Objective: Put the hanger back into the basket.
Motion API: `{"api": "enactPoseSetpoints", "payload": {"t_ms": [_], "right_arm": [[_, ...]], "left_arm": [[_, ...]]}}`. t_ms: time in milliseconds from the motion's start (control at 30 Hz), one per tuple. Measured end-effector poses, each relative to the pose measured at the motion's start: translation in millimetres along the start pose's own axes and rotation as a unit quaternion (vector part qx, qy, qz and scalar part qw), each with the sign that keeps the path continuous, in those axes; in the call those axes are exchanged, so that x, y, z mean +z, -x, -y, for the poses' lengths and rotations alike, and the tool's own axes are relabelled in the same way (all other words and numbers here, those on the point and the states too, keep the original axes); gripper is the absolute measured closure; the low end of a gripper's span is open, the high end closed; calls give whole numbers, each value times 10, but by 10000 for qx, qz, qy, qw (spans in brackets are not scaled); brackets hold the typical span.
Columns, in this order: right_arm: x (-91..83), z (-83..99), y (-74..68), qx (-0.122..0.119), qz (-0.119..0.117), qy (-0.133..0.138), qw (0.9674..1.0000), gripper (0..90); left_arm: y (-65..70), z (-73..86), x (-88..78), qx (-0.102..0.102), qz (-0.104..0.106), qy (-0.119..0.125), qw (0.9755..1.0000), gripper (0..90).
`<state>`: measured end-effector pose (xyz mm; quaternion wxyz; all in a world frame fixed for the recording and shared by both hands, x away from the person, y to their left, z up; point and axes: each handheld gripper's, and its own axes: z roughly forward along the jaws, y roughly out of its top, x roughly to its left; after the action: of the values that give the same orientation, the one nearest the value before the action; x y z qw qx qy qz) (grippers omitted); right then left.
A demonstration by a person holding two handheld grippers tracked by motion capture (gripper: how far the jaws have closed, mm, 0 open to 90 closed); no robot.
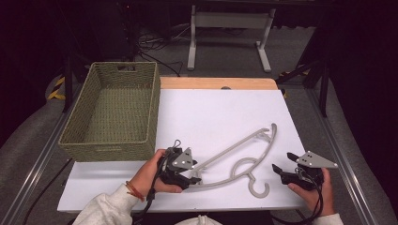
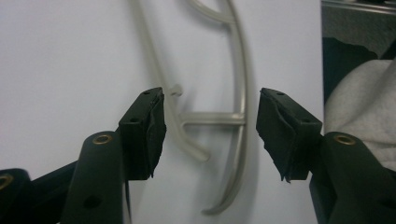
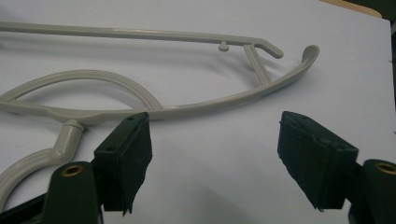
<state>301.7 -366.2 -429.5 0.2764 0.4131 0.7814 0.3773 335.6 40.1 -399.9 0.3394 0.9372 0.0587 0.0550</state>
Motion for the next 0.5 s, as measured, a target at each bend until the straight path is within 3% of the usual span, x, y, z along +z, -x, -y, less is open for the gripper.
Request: {"api": "enactPoseSetpoints", "payload": {"t_ms": [67,267,367,500], "right_arm": [[-16,19,3,11,40,-20,10000,262],[-37,39,9,45,62,-23,10000,260],[-36,35,-4,4,34,-25,10000,260],[-22,32,-11,-20,12,-49,10000,259]], "left_arm": [[21,-75,76,57,198,-96,9997,471],[58,-235,307,210,384,-517,9977,550],[104,-343,458,403,444,-966,9935,565],[101,-416,629,303,388,-1275,9906,567]]}}
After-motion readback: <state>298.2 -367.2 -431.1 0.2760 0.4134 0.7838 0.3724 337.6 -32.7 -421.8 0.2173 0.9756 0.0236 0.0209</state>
